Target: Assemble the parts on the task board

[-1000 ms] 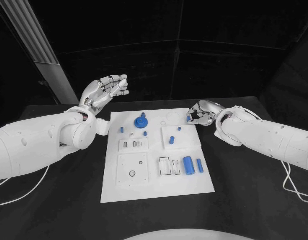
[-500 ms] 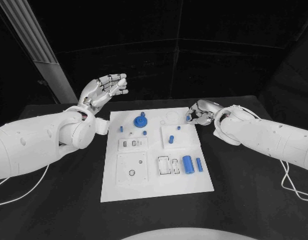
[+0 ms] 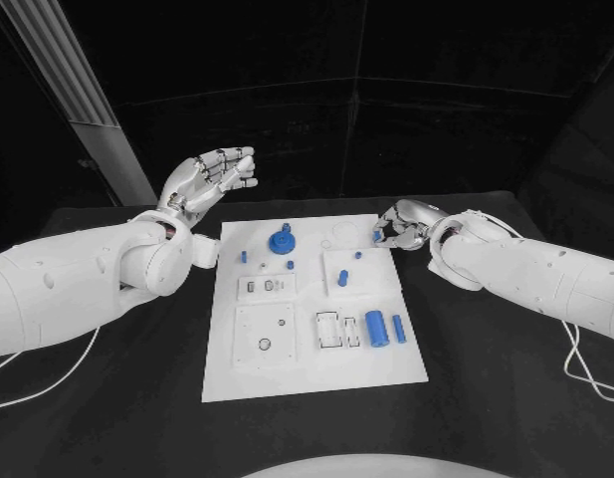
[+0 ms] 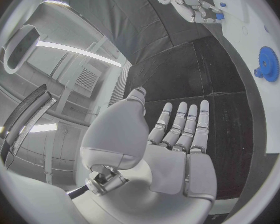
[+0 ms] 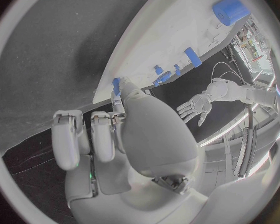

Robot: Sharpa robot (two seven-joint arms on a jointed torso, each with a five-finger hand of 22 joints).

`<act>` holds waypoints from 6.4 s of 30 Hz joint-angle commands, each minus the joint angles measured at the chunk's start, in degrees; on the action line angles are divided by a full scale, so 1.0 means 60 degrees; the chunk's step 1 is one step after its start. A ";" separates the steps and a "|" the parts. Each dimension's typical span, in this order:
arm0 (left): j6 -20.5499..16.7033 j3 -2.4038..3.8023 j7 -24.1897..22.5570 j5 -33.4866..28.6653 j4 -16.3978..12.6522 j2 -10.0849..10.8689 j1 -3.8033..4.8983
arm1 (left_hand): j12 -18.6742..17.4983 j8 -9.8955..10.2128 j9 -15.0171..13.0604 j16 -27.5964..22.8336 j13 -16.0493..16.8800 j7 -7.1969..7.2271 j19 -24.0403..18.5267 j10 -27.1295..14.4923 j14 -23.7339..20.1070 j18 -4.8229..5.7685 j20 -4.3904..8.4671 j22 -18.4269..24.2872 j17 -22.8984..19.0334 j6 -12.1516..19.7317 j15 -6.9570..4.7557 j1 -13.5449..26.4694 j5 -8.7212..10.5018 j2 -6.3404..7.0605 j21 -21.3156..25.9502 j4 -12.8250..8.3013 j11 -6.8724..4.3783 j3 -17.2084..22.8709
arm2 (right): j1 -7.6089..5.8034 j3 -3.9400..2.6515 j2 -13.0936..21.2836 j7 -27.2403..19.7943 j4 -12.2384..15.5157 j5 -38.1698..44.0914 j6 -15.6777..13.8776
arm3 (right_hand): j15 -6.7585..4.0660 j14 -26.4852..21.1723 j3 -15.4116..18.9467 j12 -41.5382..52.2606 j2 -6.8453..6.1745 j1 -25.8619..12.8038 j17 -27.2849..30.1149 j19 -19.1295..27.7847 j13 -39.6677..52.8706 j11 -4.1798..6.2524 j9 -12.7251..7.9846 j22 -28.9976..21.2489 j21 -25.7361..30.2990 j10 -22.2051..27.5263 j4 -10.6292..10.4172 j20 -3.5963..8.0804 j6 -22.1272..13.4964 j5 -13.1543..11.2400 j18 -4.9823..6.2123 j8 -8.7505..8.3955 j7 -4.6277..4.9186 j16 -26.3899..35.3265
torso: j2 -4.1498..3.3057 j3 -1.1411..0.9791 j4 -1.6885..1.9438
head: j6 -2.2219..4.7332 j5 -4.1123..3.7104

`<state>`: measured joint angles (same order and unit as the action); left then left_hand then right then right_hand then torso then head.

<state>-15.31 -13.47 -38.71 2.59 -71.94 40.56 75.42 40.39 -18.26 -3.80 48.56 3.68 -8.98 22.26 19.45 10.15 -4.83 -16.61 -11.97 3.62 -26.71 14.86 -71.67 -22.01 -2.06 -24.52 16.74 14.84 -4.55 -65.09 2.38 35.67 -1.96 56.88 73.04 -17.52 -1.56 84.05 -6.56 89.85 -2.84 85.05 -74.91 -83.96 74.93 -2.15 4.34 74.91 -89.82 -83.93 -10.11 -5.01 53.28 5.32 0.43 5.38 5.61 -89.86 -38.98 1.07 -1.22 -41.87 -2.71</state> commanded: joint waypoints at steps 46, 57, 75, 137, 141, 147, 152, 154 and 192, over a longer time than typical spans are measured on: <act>0.0002 0.0008 -0.1901 0.0038 -0.0011 0.0017 0.0015 | -0.0016 -0.0067 0.0003 -0.0005 0.0004 -0.1301 -0.0095 -0.0047 -0.0045 -0.0039 -0.0002 0.0010 0.0016 0.0075 0.0000 -0.0047 -0.0037 -0.0106 0.0055 -0.0003 0.0018 -0.0049 | -0.0073 -0.0024 0.0539 -0.0512 0.1476 -0.0759 -0.1859 | -0.0028 0.0992 0.0047 0.0024 0.0372 0.0086 -0.2515 -0.1006 0.2512 0.0081 0.0156 0.2516 -0.0030 -0.1012 0.0144 0.0071 0.1639 -0.0155 -0.0071 0.0361 -0.0083 -0.0023 | 0.0019 0.0023 0.0017 | 0.0008 0.0459; 0.0015 0.0007 -0.1884 0.0038 0.0048 -0.0068 0.0015 | -0.0016 -0.0067 0.0003 -0.0005 0.0004 -0.1301 -0.0095 -0.0047 -0.0045 -0.0039 -0.0002 0.0010 0.0016 0.0075 0.0000 -0.0047 -0.0037 -0.0106 0.0055 -0.0003 0.0018 -0.0049 | -0.0191 -0.0028 0.0457 0.0076 0.3234 -0.0767 -0.1456 | -0.0006 0.0992 0.0032 0.0024 0.0420 0.0119 -0.2515 -0.1006 0.2512 0.0040 0.0152 0.2516 -0.0030 -0.1012 0.0180 0.0057 0.1712 -0.0071 -0.0071 0.0341 -0.0034 -0.0023 | 0.0001 0.0006 0.0003 | -0.0115 0.1284; 0.0017 0.0007 -0.1852 0.0038 0.0098 -0.0139 0.0015 | -0.0013 -0.0072 0.0004 -0.0001 0.0005 -0.1301 -0.0109 -0.0044 -0.0042 -0.0039 -0.0002 0.0015 0.0017 0.0090 0.0000 -0.0055 -0.0039 -0.0112 0.0063 -0.0001 0.0018 -0.0057 | -0.0189 -0.0025 -0.0360 0.2145 0.4094 0.0217 -0.1190 | 0.0055 0.0992 0.0009 0.0024 0.0478 0.0176 -0.2515 -0.1006 0.2512 -0.0032 0.0134 0.2516 -0.0030 -0.1012 0.0274 0.0016 0.1776 0.0055 -0.0071 0.0271 0.0048 -0.0023 | -0.0008 0.0009 0.0004 | -0.0424 0.1609; 0.0011 0.0007 -0.1880 0.0038 0.0096 -0.0159 0.0013 | -0.0012 -0.0087 0.0006 0.0001 0.0004 -0.1302 -0.0129 -0.0049 -0.0048 -0.0037 -0.0002 0.0021 0.0016 0.0112 0.0001 -0.0073 -0.0047 -0.0134 0.0072 -0.0001 0.0018 -0.0066 | 0.0405 -0.0019 -0.1936 0.3066 0.2972 0.1443 -0.0242 | 0.0134 0.0992 0.0041 0.0024 0.0481 0.0092 -0.2515 -0.1006 0.2512 -0.0079 0.0094 0.2516 -0.0030 -0.1012 0.0309 -0.0041 0.1734 0.0144 -0.0071 0.0154 0.0103 -0.0023 | 0.0001 0.0005 0.0004 | -0.0749 0.1579; 0.0008 0.0007 -0.1878 0.0038 0.0096 -0.0155 0.0013 | -0.0012 -0.0087 0.0006 0.0001 0.0004 -0.1302 -0.0129 -0.0049 -0.0048 -0.0037 -0.0002 0.0021 0.0016 0.0112 0.0001 -0.0073 -0.0047 -0.0134 0.0072 -0.0001 0.0018 -0.0066 | 0.0407 -0.0018 -0.1945 0.3066 0.2985 0.1443 -0.0198 | 0.0141 0.0992 0.0047 0.0024 0.0473 0.0084 -0.2515 -0.1006 0.2512 -0.0085 0.0090 0.2516 -0.0030 -0.1012 0.0316 -0.0048 0.1728 0.0145 -0.0071 0.0141 0.0108 -0.0023 | -0.0002 0.0006 0.0000 | -0.0755 0.1584; 0.0007 0.0007 -0.1878 0.0038 0.0096 -0.0151 0.0014 | -0.0012 -0.0087 0.0006 0.0001 0.0004 -0.1302 -0.0129 -0.0049 -0.0048 -0.0037 -0.0002 0.0021 0.0016 0.0112 0.0001 -0.0073 -0.0047 -0.0134 0.0072 -0.0001 0.0018 -0.0066 | 0.0416 -0.0017 -0.1960 0.3070 0.2986 0.1443 -0.0140 | 0.0154 0.0992 0.0061 0.0024 0.0456 0.0064 -0.2515 -0.1006 0.2512 -0.0097 0.0081 0.2516 -0.0030 -0.1012 0.0328 -0.0060 0.1713 0.0140 -0.0071 0.0116 0.0122 -0.0023 | 0.0003 0.0010 -0.0004 | -0.0763 0.1575; 0.0005 0.0007 -0.1877 0.0038 0.0092 -0.0149 0.0014 | -0.0012 -0.0087 0.0006 0.0001 0.0004 -0.1302 -0.0129 -0.0049 -0.0048 -0.0037 -0.0002 0.0021 0.0016 0.0112 0.0001 -0.0073 -0.0047 -0.0134 0.0072 -0.0001 0.0018 -0.0066 | 0.0434 -0.0017 -0.1961 0.3069 0.2982 0.1443 -0.0101 | 0.0171 0.0992 0.0090 0.0024 0.0425 0.0022 -0.2515 -0.1006 0.2512 -0.0117 0.0067 0.2516 -0.0030 -0.1012 0.0339 -0.0078 0.1694 0.0121 -0.0071 0.0077 0.0141 -0.0023 | 0.0002 0.0007 -0.0008 | -0.0768 0.1551; 0.0003 0.0007 -0.1879 0.0038 0.0090 -0.0147 0.0014 | -0.0012 -0.0087 0.0006 0.0001 0.0004 -0.1302 -0.0129 -0.0049 -0.0048 -0.0037 -0.0002 0.0021 0.0016 0.0112 0.0001 -0.0073 -0.0047 -0.0134 0.0072 -0.0001 0.0018 -0.0066 | 0.0438 -0.0017 -0.1963 0.3076 0.2977 0.1443 -0.0081 | 0.0172 0.0992 0.0092 0.0024 0.0423 0.0021 -0.2515 -0.1006 0.2512 -0.0118 0.0066 0.2516 -0.0030 -0.1012 0.0341 -0.0079 0.1691 0.0120 -0.0071 0.0074 0.0142 -0.0023 | 0.0006 0.0010 -0.0009 | -0.0767 0.1548; 0.0023 0.0007 -0.1878 0.0038 0.0093 -0.0144 0.0014 | -0.0010 -0.0106 0.0006 0.0004 0.0004 -0.1303 -0.0143 -0.0053 -0.0053 -0.0036 -0.0002 0.0023 0.0015 0.0128 0.0001 -0.0093 -0.0057 -0.0150 0.0074 -0.0001 0.0019 -0.0078 | 0.0463 -0.0014 -0.1885 0.2977 0.3041 0.1683 -0.0263 | 0.0400 0.0992 0.0288 0.0024 -0.0571 -0.0517 -0.2515 -0.1006 0.2512 -0.0491 -0.0065 0.2516 -0.0030 -0.1012 0.0201 -0.0326 0.0714 -0.0036 -0.0071 -0.0270 0.0548 -0.0023 | -0.0002 0.0009 -0.0002 | -0.0754 0.1487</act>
<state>-15.37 -13.47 -38.71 2.60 -71.30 39.70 75.41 40.40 -18.70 -3.80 48.56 3.68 -8.99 21.85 19.45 10.15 -4.82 -16.59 -11.92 3.64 -26.30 14.86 -72.20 -22.00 -2.60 -24.29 16.74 14.84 -4.55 -62.25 2.32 24.28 16.72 74.94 82.65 -17.84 0.52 84.05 -4.88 89.85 -6.00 81.75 -74.91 -83.95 74.92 -4.63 3.89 74.91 -89.82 -83.95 -8.85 -6.66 57.83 5.20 0.42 3.77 9.11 -89.86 -38.98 1.10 -1.24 -46.42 6.28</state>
